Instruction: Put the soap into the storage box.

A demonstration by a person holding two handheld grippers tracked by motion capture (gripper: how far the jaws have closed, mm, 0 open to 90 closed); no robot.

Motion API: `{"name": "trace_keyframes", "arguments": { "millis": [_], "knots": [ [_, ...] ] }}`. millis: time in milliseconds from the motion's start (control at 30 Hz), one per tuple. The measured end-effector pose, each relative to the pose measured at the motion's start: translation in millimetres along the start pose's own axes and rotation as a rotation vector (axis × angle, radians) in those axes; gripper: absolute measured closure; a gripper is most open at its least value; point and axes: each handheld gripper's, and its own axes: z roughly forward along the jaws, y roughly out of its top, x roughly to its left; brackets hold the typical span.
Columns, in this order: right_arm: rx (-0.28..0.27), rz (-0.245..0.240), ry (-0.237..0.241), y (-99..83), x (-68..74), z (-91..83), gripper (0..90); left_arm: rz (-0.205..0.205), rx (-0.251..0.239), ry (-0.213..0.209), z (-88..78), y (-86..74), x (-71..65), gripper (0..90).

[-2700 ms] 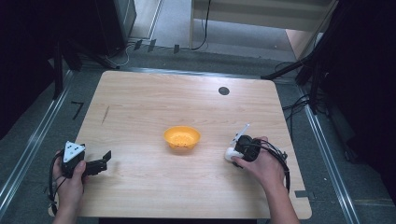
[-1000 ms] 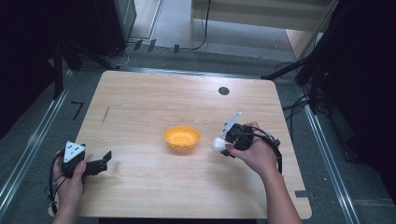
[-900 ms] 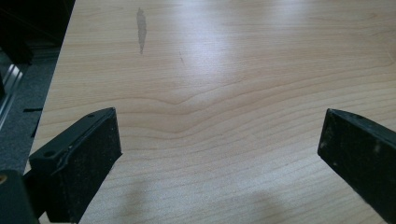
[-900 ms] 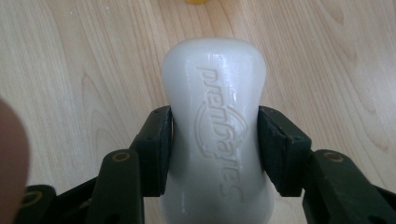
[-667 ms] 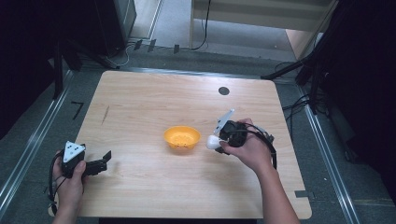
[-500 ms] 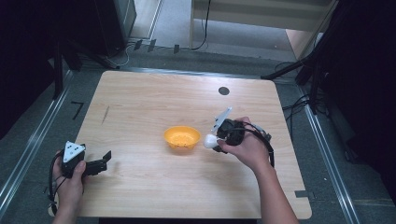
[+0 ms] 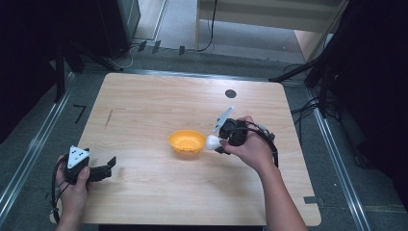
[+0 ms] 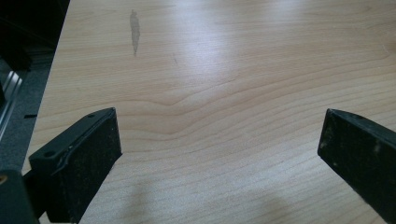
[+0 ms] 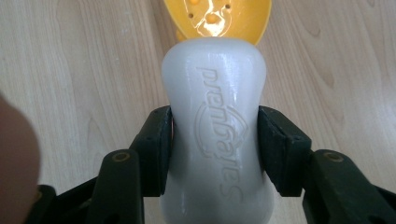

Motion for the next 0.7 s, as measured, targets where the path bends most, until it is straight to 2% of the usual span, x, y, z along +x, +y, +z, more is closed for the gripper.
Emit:
{"name": "trace_keyframes", "arguments": {
  "millis": [300,333,367,467,700],
  "knots": [
    [-0.005,-0.038,-0.002,17.3,-4.8,-2.1,49.9,0.009,-0.014,-0.006,-1.8,-1.3,-2.5,0.0],
    [-0.004,-0.053,0.007,22.5,-5.3,-0.8,49.9,0.016,-0.021,-0.006,-2.7,-1.9,-3.4,0.0],
    [0.001,-0.045,0.012,25.0,-4.4,-0.2,49.9,0.019,-0.019,-0.007,-3.1,-2.0,-3.6,0.0],
    [-0.002,-0.063,0.013,32.2,-5.6,3.3,49.9,0.008,-0.017,0.001,-2.6,-1.8,-3.0,0.0],
    [-0.007,-0.074,0.022,44.8,-5.4,12.7,49.9,0.014,-0.024,-0.004,-3.3,-2.2,-3.1,0.0]
  ]
}}
